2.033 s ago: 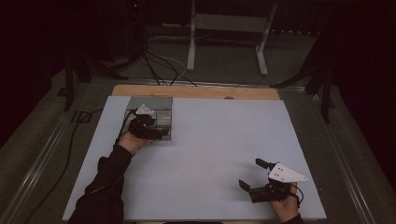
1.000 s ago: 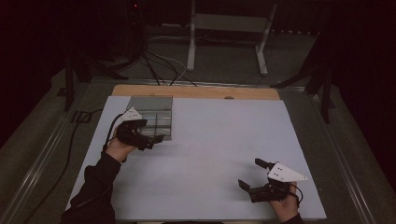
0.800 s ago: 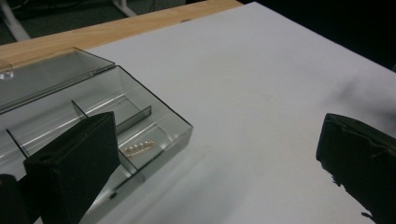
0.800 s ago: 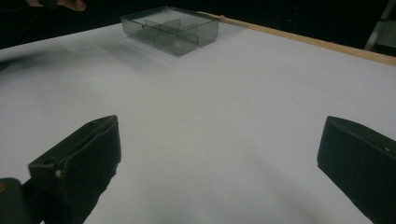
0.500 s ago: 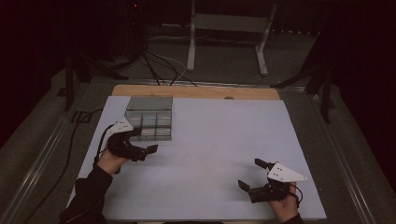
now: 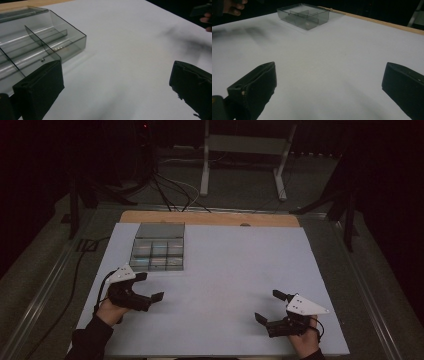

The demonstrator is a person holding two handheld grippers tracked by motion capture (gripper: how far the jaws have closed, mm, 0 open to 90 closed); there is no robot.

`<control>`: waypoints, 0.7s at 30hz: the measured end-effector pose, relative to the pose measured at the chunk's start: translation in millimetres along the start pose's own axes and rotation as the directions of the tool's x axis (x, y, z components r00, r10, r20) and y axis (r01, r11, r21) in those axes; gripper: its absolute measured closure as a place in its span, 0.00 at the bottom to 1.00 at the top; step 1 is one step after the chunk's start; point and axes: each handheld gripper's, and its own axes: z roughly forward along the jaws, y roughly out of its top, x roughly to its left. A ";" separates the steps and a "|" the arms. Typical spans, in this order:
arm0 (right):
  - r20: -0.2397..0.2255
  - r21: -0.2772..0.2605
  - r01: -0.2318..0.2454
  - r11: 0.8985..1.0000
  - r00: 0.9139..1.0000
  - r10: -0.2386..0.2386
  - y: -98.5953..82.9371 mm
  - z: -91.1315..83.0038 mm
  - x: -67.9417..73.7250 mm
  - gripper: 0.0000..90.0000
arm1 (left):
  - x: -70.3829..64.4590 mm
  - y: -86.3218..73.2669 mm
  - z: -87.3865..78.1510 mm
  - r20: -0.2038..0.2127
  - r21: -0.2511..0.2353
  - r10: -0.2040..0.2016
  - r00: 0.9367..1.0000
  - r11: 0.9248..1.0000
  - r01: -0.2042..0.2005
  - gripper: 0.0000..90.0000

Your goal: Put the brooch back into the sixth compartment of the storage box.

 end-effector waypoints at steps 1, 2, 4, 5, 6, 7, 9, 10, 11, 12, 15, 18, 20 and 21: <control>0.000 0.000 0.000 1.000 1.000 0.000 0.0 0.0 0.0 0.00 | 0.0 0.0 0.0 0.000 0.000 0.000 1.000 1.000 0.000 0.01; 0.000 0.001 -0.001 1.000 1.000 0.001 -0.1 0.1 0.0 0.00 | -1.3 -6.4 -2.4 0.019 0.002 -0.011 1.000 1.000 0.011 0.01; 0.001 -0.001 0.002 1.000 1.000 -0.002 0.2 0.0 0.5 0.00 | -1.7 -12.2 -3.5 0.012 0.013 -0.010 1.000 1.000 0.010 0.01; 0.000 0.001 -0.001 1.000 1.000 0.001 0.1 0.3 0.5 0.00 | -1.7 -15.2 -3.8 0.010 0.017 -0.015 1.000 1.000 0.015 0.01; 0.000 0.002 0.000 1.000 1.000 0.000 -0.1 0.4 0.3 0.00 | -1.2 -18.1 -4.5 0.007 0.014 -0.018 1.000 1.000 0.018 0.01; 0.000 0.003 0.000 1.000 1.000 0.000 -0.1 0.4 0.4 0.00 | -1.0 -21.0 -5.6 0.007 0.004 -0.022 1.000 1.000 0.022 0.01; 0.001 0.000 0.001 1.000 1.000 -0.001 0.2 0.2 0.6 0.00 | -0.2 -26.1 -7.8 0.019 -0.006 -0.021 1.000 1.000 0.021 0.01; 0.000 0.001 0.000 1.000 1.000 0.000 0.0 0.4 0.5 0.00 | 0.8 -28.7 -8.2 0.026 0.000 -0.018 0.999 1.000 0.018 0.01; 0.001 0.005 -0.002 1.000 1.000 0.002 -0.2 0.8 0.4 0.00 | 1.7 -31.5 -8.3 0.031 0.011 -0.022 0.999 1.000 0.022 0.01; 0.002 0.006 -0.003 1.000 1.000 0.003 -0.3 1.0 0.2 0.00 | 2.5 -34.6 -8.4 0.033 0.017 -0.025 0.999 1.000 0.024 0.01; 0.000 0.002 0.001 1.000 1.000 -0.001 0.0 0.6 0.6 0.00 | 1.4 -42.2 -10.6 0.047 0.020 -0.019 0.999 1.000 0.018 0.01; 0.001 0.007 -0.004 1.000 1.000 0.004 -0.4 0.9 0.1 0.00 | -2.3 -47.3 -13.9 0.088 0.002 -0.022 0.996 1.000 0.022 0.01; 0.000 0.006 -0.004 1.000 1.000 0.004 -0.3 0.8 0.1 0.00 | -5.4 -49.9 -14.3 0.102 0.002 -0.007 0.995 1.000 0.007 0.01; -0.001 0.004 -0.001 1.000 1.000 0.001 -0.2 1.0 0.4 0.00 | -7.0 -51.4 -14.1 0.106 -0.002 -0.004 0.994 1.000 0.005 0.01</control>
